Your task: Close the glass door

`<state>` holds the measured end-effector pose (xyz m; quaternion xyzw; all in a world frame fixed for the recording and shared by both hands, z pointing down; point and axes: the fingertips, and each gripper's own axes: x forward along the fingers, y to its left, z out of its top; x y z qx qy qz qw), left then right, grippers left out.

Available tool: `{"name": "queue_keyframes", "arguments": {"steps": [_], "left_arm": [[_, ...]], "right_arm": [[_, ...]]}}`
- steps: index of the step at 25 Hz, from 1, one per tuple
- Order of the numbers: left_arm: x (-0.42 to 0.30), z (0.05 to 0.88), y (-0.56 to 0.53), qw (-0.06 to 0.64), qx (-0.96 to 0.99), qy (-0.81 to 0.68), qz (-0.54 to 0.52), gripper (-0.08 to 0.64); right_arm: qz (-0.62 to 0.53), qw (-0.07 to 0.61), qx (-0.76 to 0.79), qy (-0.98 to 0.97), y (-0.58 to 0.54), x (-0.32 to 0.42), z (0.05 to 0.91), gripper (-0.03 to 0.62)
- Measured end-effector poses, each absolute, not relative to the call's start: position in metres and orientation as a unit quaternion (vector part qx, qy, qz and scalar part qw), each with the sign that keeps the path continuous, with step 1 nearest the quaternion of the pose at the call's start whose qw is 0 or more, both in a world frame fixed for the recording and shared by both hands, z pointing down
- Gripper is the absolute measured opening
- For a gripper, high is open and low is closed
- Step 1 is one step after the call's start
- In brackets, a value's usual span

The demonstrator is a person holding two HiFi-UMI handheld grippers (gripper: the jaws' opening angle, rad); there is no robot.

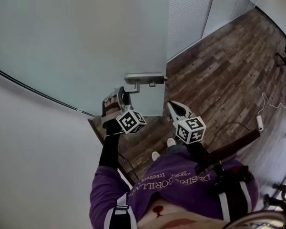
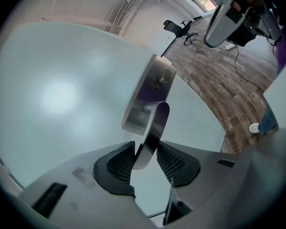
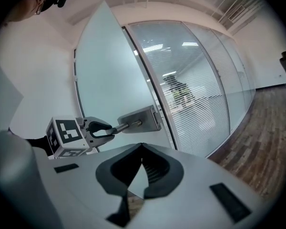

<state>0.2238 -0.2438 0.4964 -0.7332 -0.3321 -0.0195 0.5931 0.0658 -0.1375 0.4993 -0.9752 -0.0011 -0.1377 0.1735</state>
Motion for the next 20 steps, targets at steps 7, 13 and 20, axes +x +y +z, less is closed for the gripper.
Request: {"name": "queue_keyframes", "arguments": {"steps": [7,13,20], "left_arm": [[0.249,0.493,-0.221,0.596,-0.734,-0.322,-0.049,0.141],[0.267,0.491,-0.205,0.592,-0.743,-0.307,-0.057,0.141],[0.306,0.489,-0.180,0.589,-0.746,-0.302,-0.068,0.141]], "right_arm": [[-0.139,0.179,-0.974,0.013,-0.105,0.078,0.500,-0.003],[-0.135,0.169,-0.976,0.019,-0.081,0.079,0.506,-0.003],[-0.142,0.177,-0.974,0.016,-0.061,0.101,0.509,-0.003]]}}
